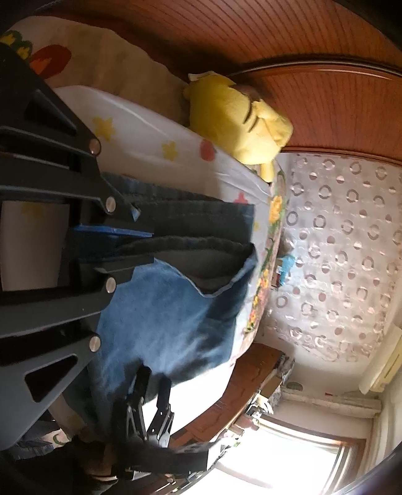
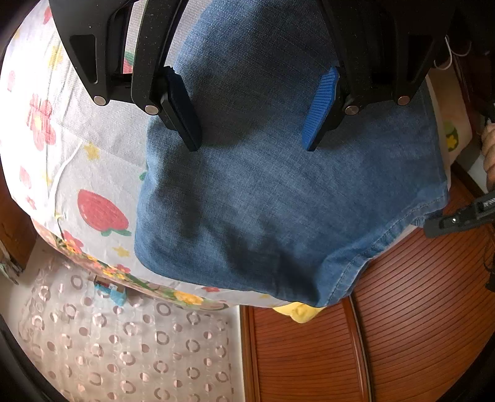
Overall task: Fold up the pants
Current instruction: 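Lower the lifted jeans edge onto the stack and open the left tool, then grasp the jeans stack end with the right tool and fold it over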
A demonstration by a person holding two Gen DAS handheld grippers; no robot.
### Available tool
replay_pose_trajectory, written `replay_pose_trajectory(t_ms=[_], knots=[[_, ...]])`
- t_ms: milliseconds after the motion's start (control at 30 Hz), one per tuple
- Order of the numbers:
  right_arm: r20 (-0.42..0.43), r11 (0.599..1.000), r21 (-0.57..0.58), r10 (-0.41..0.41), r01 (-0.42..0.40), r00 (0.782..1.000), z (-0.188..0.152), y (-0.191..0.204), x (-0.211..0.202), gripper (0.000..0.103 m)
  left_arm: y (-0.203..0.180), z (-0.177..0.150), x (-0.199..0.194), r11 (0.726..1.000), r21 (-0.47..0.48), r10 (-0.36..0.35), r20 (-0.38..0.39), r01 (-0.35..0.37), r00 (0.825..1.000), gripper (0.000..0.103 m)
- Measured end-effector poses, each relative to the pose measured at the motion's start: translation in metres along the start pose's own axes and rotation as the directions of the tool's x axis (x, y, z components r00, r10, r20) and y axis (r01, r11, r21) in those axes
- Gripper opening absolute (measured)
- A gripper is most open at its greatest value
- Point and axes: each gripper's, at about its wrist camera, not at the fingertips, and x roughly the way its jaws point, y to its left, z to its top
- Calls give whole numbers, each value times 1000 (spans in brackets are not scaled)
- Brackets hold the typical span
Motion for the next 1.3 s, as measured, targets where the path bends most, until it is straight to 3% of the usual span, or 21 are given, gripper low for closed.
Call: replay_pose_trajectory(t_ms=[100, 200, 467, 800, 1200, 1300], knots=[[9, 1000, 11, -19, 19, 1000, -1, -1, -4, 69, -10, 4, -6, 999, 32, -3, 14, 3, 1000, 24], [12, 999, 22, -39, 39, 999, -3, -3, -10, 69, -20, 6, -6, 998, 56, -21, 10, 20, 1000, 30], [33, 992, 127, -24, 20, 999, -20, -16, -43, 69, -53, -3, 1, 993, 107, -44, -16, 46, 999, 32], [34, 985, 174, 2, -8, 999, -43, -15, -65, 69, -94, -8, 14, 978, 189, -79, -63, 90, 995, 32], [-10, 983, 183, 37, -35, 999, -52, -5, -50, 69, -93, -25, 37, 977, 198, -46, -139, 74, 989, 32], [-10, 984, 174, 26, -24, 1000, -54, -2, -50, 69, -93, -31, 40, 975, 206, -51, -138, 79, 989, 38]])
